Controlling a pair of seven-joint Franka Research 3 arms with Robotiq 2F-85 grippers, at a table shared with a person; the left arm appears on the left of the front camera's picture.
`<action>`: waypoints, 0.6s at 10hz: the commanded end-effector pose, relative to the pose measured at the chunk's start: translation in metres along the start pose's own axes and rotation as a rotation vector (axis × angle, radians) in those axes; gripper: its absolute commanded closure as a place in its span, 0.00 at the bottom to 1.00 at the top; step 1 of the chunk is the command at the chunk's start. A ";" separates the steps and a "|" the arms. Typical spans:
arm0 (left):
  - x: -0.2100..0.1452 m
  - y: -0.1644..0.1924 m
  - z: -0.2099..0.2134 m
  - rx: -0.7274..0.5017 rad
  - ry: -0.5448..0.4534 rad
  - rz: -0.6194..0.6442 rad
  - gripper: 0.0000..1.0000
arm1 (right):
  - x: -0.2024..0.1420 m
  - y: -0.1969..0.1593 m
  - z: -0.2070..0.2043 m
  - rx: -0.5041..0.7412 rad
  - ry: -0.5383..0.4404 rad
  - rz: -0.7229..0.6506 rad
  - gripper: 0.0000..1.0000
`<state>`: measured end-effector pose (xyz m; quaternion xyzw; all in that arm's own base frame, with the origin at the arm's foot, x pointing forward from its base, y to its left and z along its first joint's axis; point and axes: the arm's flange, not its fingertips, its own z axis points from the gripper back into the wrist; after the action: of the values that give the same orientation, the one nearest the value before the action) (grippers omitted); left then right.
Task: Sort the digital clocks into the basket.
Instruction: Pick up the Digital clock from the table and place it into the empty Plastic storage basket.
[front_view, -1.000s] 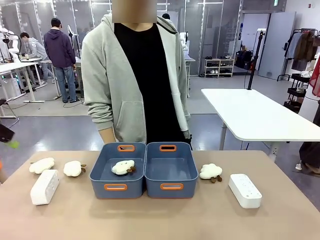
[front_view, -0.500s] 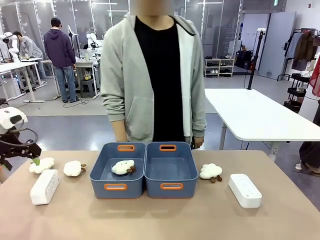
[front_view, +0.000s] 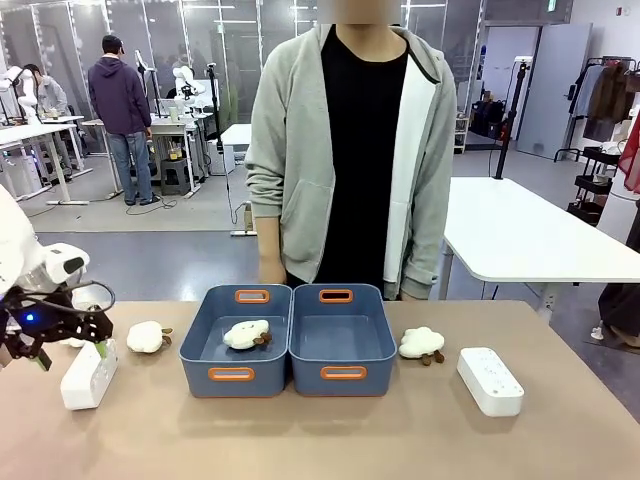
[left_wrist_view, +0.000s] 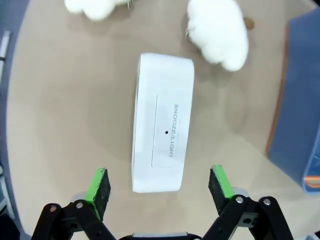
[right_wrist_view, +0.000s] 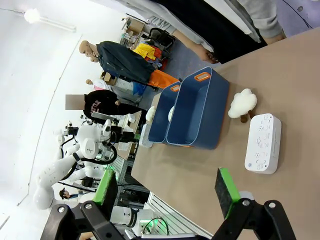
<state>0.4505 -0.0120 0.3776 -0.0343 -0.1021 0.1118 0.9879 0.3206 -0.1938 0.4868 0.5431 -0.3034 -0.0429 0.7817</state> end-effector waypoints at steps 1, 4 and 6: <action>0.001 -0.009 -0.025 0.040 0.003 0.012 0.00 | 0.000 0.001 0.001 0.007 0.001 0.013 0.00; 0.010 0.001 -0.048 0.066 -0.052 -0.019 0.00 | 0.000 0.001 0.001 0.007 0.001 0.013 0.00; 0.009 0.006 -0.049 0.068 -0.049 -0.041 0.51 | 0.000 0.001 0.001 0.007 0.001 0.013 0.00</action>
<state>0.4656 -0.0063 0.3326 -0.0086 -0.1094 0.0951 0.9894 0.3206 -0.1938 0.4867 0.5431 -0.3034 -0.0429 0.7817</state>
